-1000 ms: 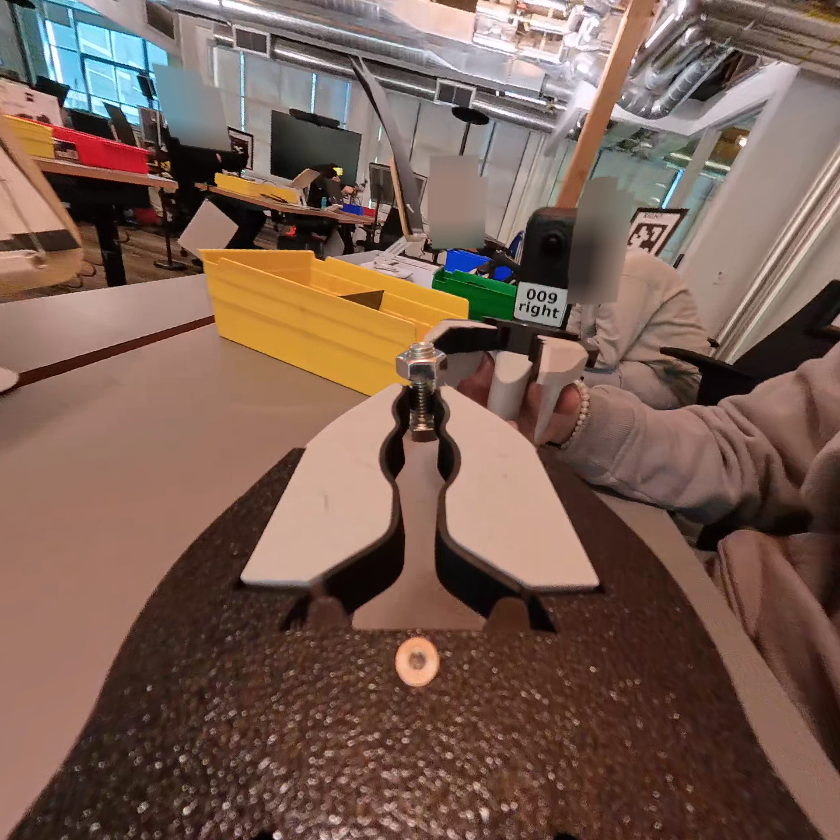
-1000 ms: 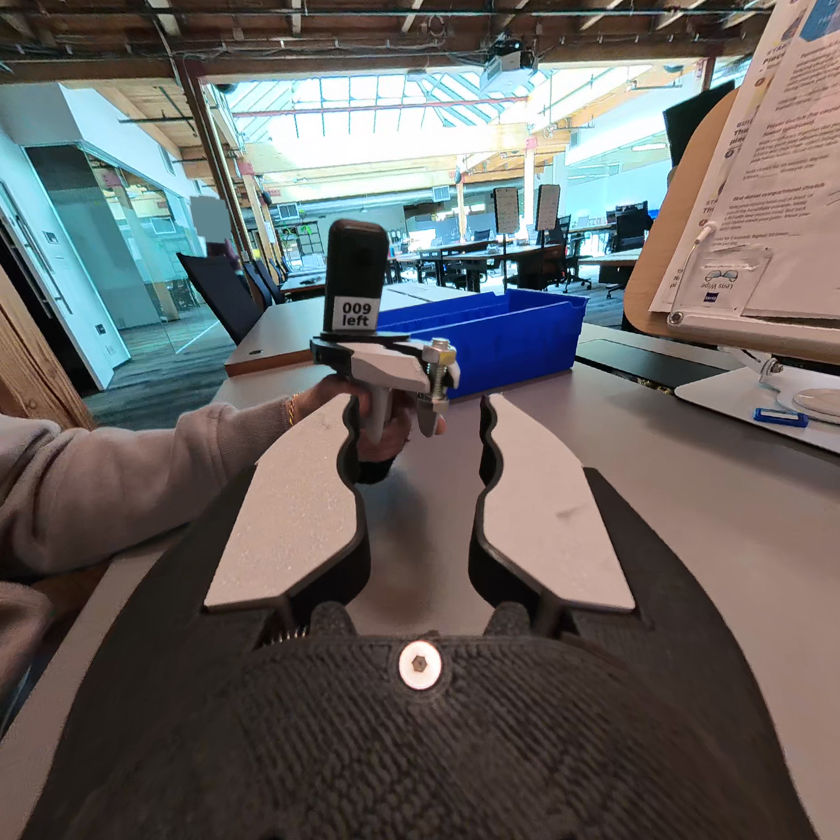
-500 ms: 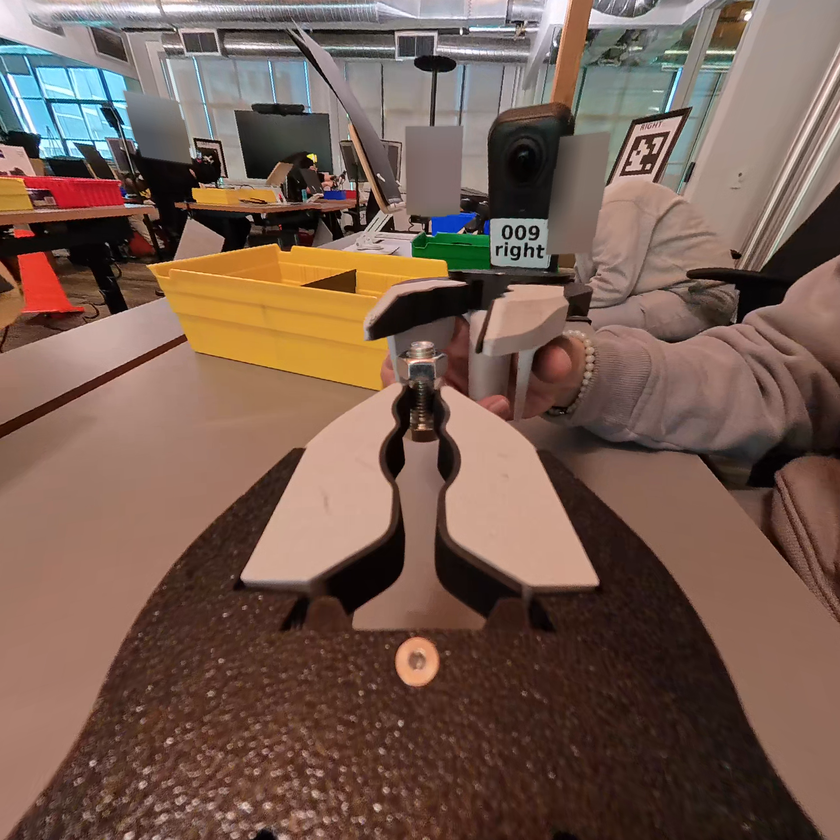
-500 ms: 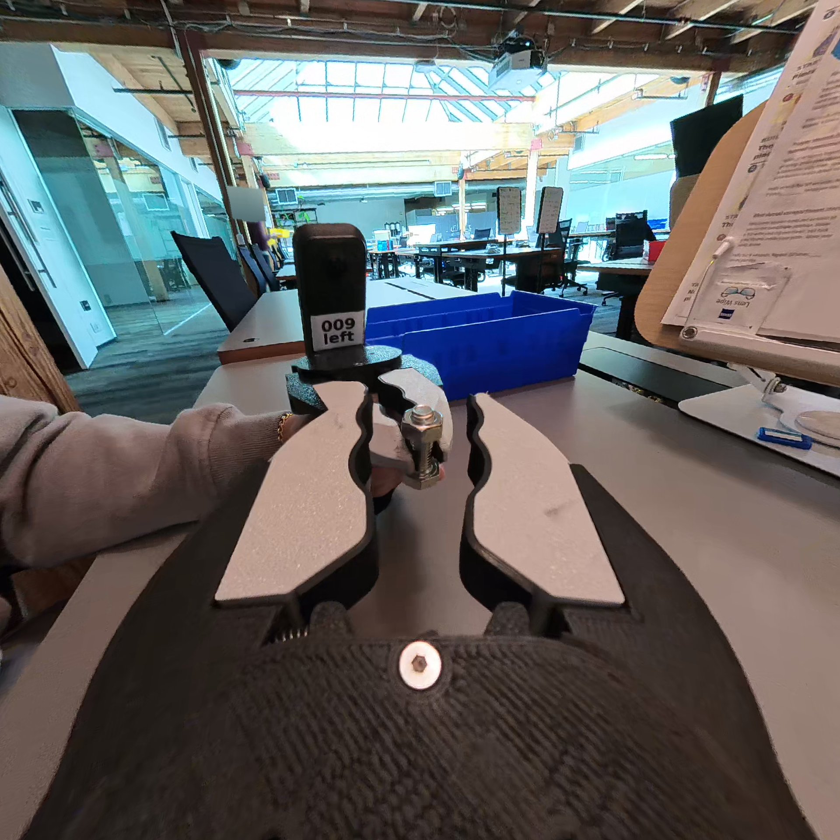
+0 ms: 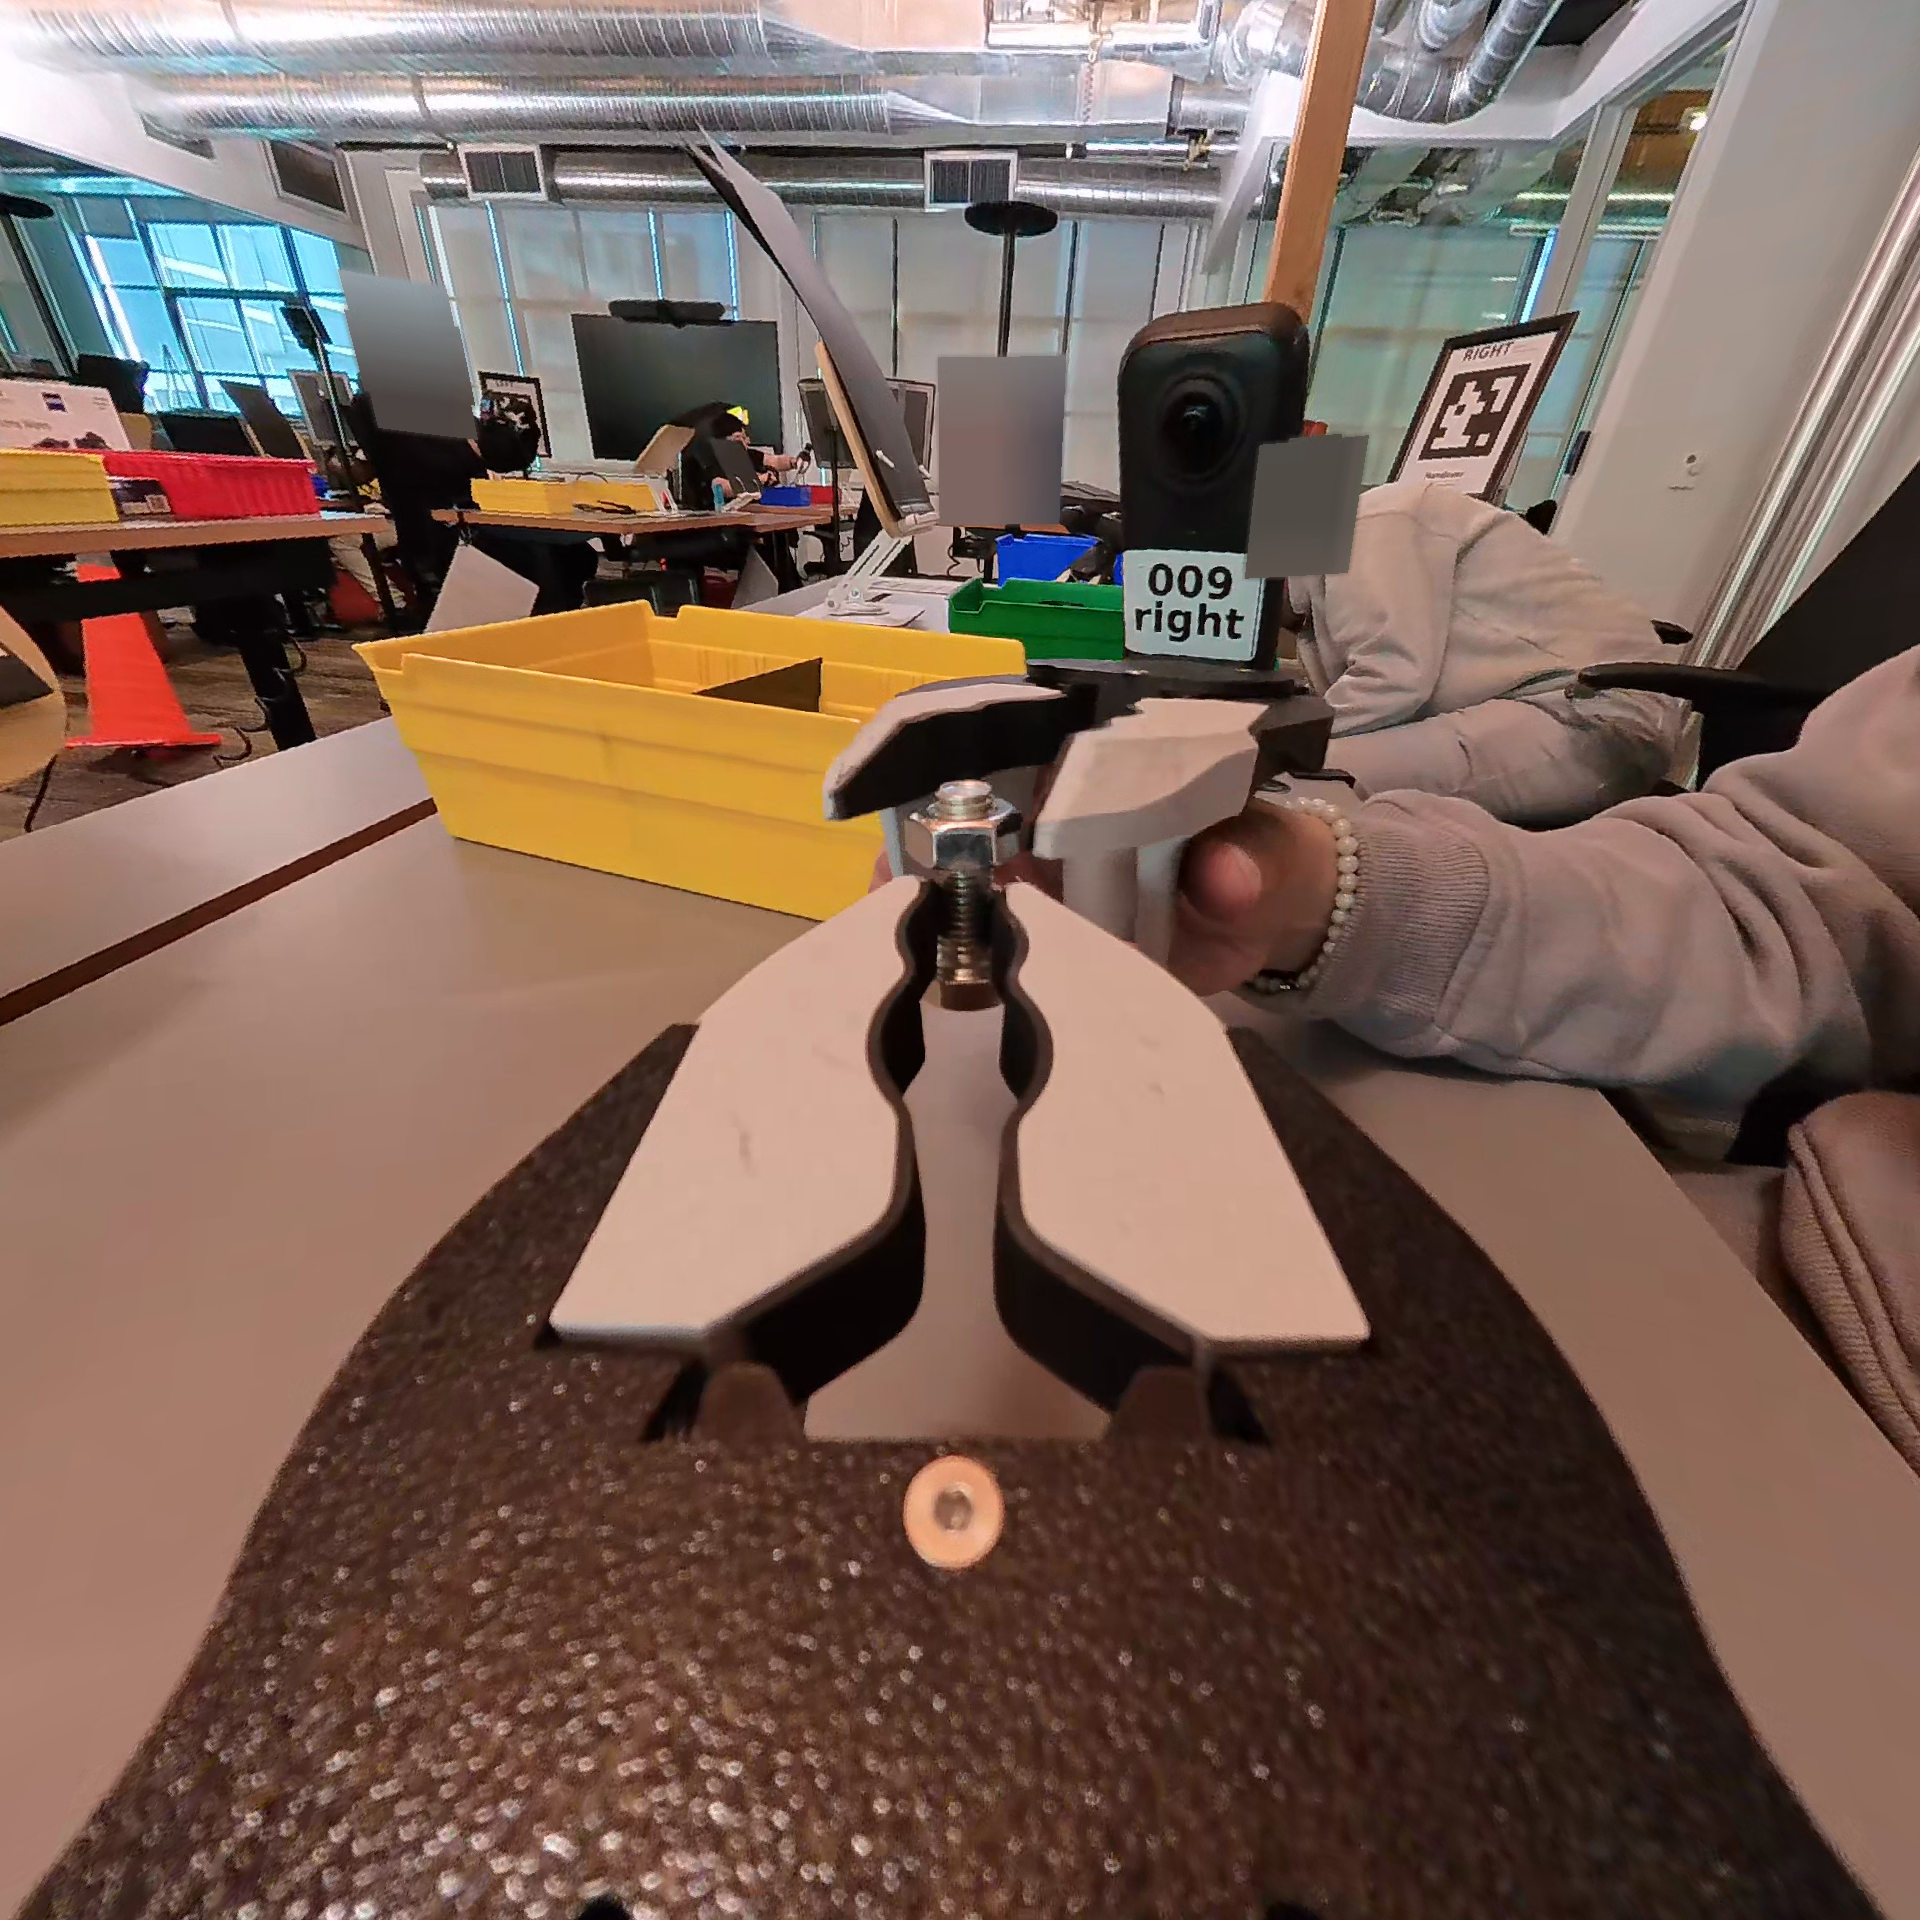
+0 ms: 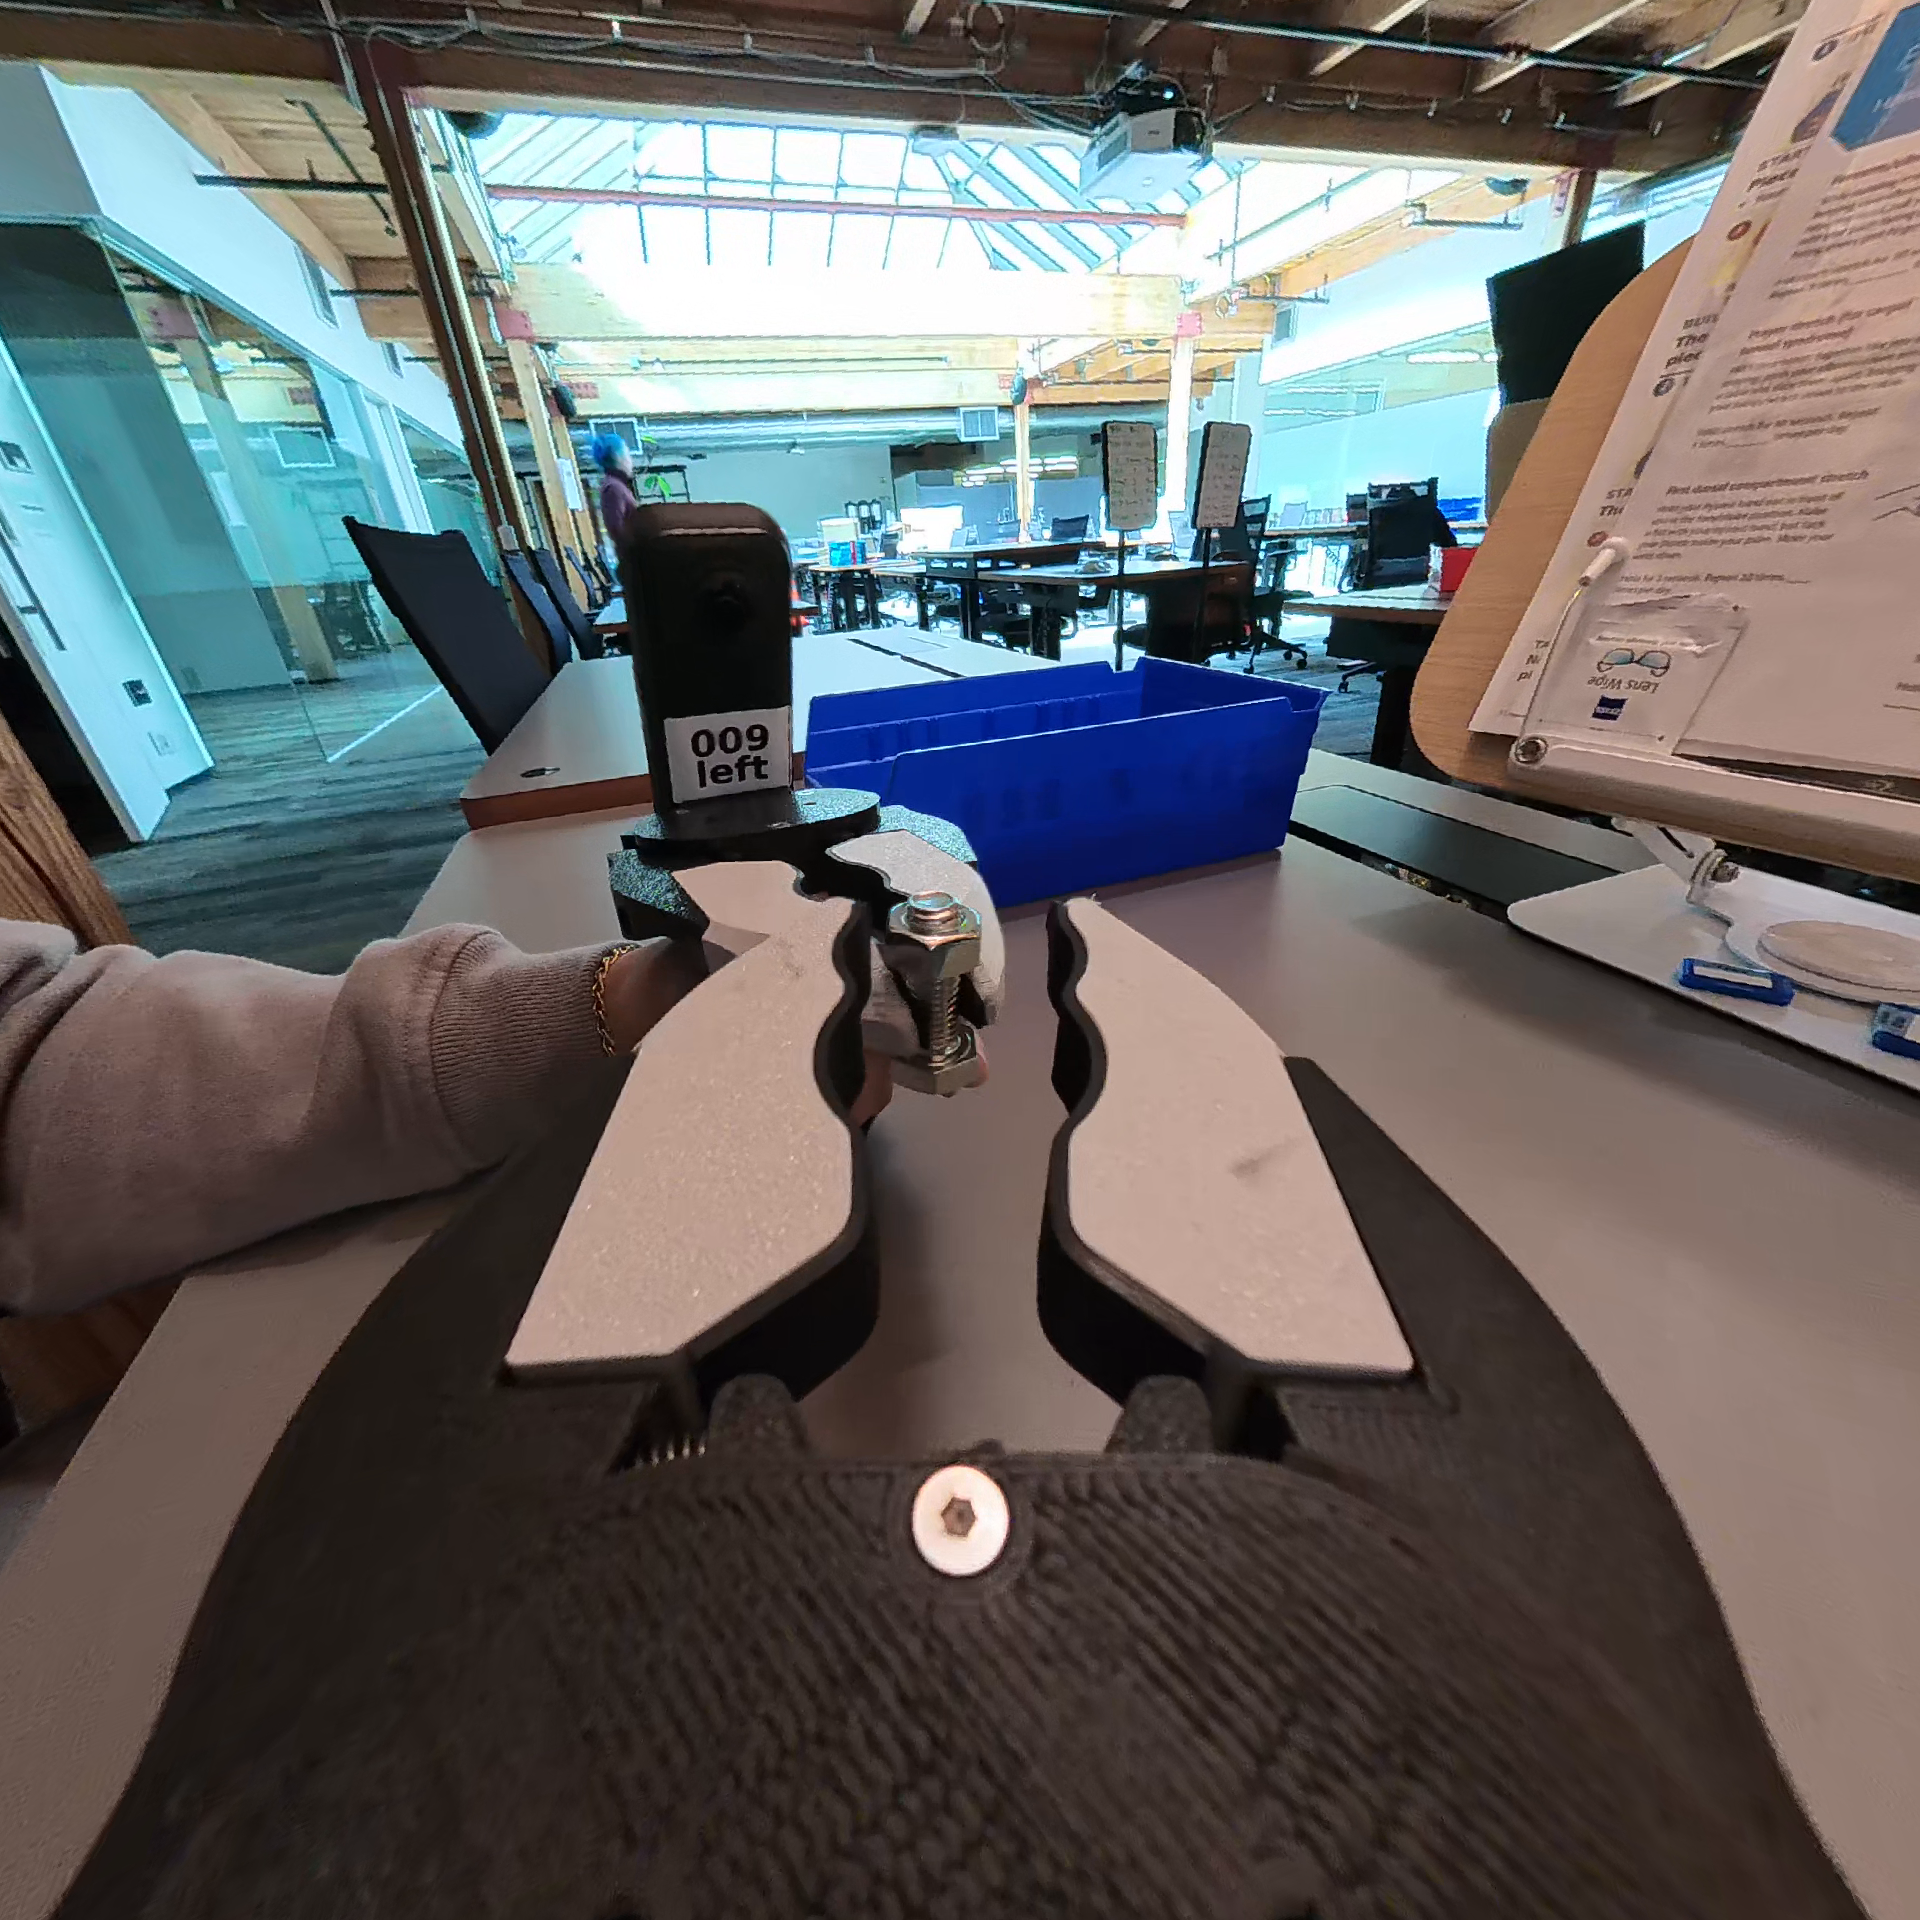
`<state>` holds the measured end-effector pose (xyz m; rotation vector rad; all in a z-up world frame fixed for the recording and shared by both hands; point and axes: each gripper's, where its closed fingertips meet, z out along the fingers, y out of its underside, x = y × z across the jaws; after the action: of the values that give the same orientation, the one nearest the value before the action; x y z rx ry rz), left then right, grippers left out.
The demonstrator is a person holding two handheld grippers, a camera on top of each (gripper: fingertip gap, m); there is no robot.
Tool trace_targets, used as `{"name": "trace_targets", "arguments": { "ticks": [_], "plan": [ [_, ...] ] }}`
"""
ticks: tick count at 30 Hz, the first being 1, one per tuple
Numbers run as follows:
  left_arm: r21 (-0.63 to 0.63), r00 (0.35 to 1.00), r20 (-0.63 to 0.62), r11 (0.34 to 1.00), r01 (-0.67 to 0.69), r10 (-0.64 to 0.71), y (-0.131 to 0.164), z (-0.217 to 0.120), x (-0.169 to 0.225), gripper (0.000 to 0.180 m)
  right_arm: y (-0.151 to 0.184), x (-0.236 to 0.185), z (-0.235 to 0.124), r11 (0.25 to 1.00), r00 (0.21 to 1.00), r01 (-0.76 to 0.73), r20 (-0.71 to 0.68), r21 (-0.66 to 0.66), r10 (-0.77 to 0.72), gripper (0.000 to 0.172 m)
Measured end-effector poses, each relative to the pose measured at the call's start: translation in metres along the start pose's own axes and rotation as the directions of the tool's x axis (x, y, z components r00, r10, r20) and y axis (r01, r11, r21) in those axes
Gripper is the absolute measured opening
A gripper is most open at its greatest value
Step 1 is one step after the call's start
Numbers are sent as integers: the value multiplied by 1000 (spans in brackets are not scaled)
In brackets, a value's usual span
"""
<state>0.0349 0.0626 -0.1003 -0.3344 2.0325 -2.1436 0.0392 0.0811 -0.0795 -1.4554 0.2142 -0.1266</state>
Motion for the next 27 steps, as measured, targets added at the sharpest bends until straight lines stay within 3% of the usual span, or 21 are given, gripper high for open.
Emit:
{"name": "trace_targets", "arguments": {
  "ticks": [7, 9, 10, 13, 19, 25, 27],
  "plan": [
    [12, 1000, 26, 1000, -1, 1, -3, -3, -5, 9, 2, 9, -3, 999, 999, -40, -27, -10, 39, 40],
    [34, 999, 33, 999, 5, -6, -7, -8, -8, 9, 0, 25, -10, 998, 992, -62, -107, 5, 62, 30],
    [37, 999, 41, 999, -1, 0, -9, -10, -9, 9, -1, 32, -13, 997, 988, -69, -137, 15, 71, 35],
    [24, 998, 58, 1000, -21, 19, -8, -11, -10, 9, -4, 16, -13, 998, 998, -62, -25, 17, 63, 41],
    [-3, 998, 43, 999, -36, 36, -3, -1, -4, 9, 2, -1, 1, 1000, 1000, -11, 6, -6, 11, 42],
    [24, 997, 68, 999, -37, 36, -9, -5, -8, 9, 0, 16, -4, 996, 994, -82, -69, 23, 84, 44],
    [40, 997, 72, 999, -34, 31, -11, -9, -10, 9, -3, 29, -10, 993, 986, -101, -129, 60, 109, 35]
  ]
}}
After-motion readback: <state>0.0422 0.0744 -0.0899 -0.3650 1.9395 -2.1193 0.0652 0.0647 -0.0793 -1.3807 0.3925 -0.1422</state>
